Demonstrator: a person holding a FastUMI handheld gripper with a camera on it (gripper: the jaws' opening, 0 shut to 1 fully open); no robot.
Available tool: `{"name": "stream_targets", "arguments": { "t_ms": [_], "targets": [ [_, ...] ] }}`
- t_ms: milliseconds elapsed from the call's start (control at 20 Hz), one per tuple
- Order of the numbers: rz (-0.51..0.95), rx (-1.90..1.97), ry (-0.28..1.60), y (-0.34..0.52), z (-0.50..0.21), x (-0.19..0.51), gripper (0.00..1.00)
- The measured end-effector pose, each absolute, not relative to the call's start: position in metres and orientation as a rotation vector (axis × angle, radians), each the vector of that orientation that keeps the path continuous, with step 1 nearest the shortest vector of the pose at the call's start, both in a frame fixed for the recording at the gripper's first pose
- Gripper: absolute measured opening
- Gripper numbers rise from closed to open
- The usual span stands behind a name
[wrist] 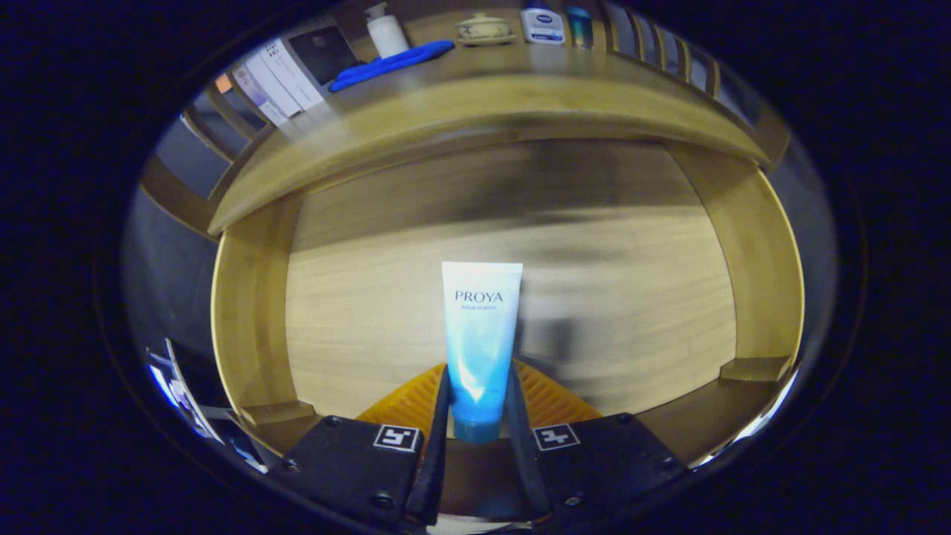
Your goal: Pull open the drawer, take out the items inside it, and place them on the countertop above the cabinet.
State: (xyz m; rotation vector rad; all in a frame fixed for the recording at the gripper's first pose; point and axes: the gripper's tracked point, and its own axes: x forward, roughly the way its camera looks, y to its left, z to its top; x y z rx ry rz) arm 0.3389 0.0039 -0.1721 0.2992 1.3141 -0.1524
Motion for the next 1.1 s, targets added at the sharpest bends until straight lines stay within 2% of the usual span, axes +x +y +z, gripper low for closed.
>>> {"name": "stream_targets", "arguments": {
  "t_ms": [450, 800, 1100],
  "targets": [
    [-0.081, 0.293, 1.188, -0.005, -0.098, 0.362, 0.42],
    [-0.067, 0.304, 1.152, -0.006, -0.072, 0.387, 0.42],
    [-0.085, 0.232, 1.049, -0.019, -0.038, 0.450, 0.42]
  ]
}}
